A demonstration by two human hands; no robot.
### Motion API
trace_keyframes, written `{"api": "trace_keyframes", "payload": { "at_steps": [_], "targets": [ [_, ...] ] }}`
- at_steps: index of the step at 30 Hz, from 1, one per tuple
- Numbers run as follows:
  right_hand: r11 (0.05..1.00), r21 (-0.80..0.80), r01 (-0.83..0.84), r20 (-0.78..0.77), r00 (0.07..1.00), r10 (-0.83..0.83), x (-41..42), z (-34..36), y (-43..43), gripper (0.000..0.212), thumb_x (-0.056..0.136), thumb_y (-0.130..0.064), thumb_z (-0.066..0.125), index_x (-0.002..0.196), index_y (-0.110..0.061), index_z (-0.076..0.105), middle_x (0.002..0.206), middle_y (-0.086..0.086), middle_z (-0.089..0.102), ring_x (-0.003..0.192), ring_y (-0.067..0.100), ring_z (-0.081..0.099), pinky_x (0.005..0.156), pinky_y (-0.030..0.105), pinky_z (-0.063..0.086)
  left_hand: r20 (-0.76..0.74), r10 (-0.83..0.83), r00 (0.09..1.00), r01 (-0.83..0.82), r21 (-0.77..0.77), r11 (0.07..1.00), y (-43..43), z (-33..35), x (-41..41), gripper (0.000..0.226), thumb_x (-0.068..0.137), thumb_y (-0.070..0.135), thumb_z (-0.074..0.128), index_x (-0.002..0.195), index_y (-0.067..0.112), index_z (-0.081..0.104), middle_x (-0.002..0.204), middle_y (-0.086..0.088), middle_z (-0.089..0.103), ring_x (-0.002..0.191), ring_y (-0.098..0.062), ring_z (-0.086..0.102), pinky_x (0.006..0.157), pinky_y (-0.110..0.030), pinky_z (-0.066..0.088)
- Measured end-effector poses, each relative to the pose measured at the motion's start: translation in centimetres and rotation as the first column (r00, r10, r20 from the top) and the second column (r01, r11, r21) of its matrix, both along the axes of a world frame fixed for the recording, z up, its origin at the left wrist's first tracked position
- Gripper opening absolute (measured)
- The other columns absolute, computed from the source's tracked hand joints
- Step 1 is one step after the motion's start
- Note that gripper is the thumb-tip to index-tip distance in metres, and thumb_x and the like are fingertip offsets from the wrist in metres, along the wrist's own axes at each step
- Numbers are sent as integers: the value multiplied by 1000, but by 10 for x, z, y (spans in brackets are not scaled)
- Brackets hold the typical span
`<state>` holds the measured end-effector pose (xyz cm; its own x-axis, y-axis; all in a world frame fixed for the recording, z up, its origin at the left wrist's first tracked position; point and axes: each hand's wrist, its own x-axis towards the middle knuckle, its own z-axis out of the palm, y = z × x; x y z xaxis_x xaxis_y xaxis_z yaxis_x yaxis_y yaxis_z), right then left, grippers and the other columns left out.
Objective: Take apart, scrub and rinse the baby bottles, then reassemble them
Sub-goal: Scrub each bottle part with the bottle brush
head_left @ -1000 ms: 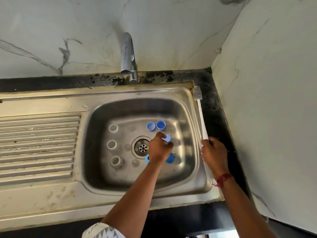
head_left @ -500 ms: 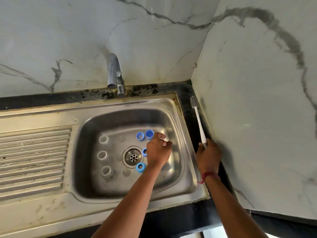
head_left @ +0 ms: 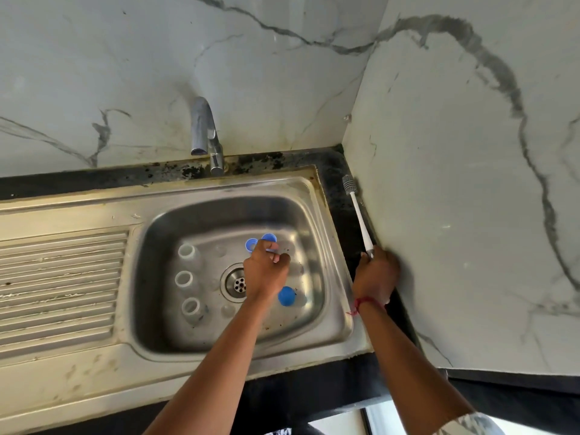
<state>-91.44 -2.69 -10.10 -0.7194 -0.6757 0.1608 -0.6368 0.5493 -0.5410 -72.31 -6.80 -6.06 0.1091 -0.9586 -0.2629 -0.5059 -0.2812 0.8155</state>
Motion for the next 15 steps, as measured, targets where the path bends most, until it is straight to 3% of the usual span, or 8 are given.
{"api": "trace_keyframes", "payload": {
  "at_steps": [2, 4, 7, 10, 13, 15],
  "targets": [
    [1000, -26, -7, -12, 1000, 6, -2, -1, 2, 11, 84, -1, 68, 93, 4, 68, 89, 24, 66, 91, 43, 59, 81, 43, 45, -28, 41, 999, -41, 9, 999, 0, 0, 7, 18, 87, 9, 60, 105, 15, 62, 74, 15, 60, 70, -8, 57, 56, -6, 37],
    [999, -46, -19, -24, 1000, 18, -3, 0, 5, 11, 83, 0, 69, 93, 4, 68, 90, 25, 66, 92, 43, 60, 83, 43, 46, -25, 66, 998, -65, 35, 997, -1, -1, 14, 18, 86, 12, 60, 102, 19, 61, 76, 12, 64, 80, -16, 61, 63, -17, 39],
    [997, -74, -33, -27, 999, 31, 1, 5, 8, 17, 86, -1, 68, 100, 7, 66, 97, 28, 65, 98, 44, 58, 87, 44, 45, -6, 89, 996, -88, 74, 993, 1, -5, 28, 17, 84, 15, 59, 99, 23, 58, 81, 4, 69, 81, -20, 64, 64, -25, 39],
    [987, -156, -48, -40, 998, 43, 12, 10, 10, 27, 87, -1, 68, 111, 9, 64, 103, 30, 65, 101, 46, 59, 87, 46, 49, -15, 136, 991, -133, 124, 983, 5, -8, 46, 17, 82, 18, 64, 98, 20, 60, 71, 9, 66, 77, -21, 67, 67, -30, 49],
    [955, -250, -158, -101, 985, 136, 34, 16, 6, 30, 86, -2, 69, 115, 5, 66, 105, 24, 69, 98, 40, 64, 85, 41, 53, 50, 200, 979, -206, 170, 964, 9, -10, 70, 14, 81, 18, 68, 93, 18, 60, 77, 7, 63, 81, -23, 64, 64, -28, 44],
    [910, -301, -285, -153, 956, 249, 57, 21, 1, 27, 83, 0, 71, 110, 3, 69, 102, 20, 71, 95, 37, 67, 83, 37, 54, 103, 239, 965, -255, 190, 948, 13, -11, 88, 18, 82, 20, 70, 97, 14, 62, 88, 1, 63, 88, -25, 62, 71, -28, 41]
  ]
}}
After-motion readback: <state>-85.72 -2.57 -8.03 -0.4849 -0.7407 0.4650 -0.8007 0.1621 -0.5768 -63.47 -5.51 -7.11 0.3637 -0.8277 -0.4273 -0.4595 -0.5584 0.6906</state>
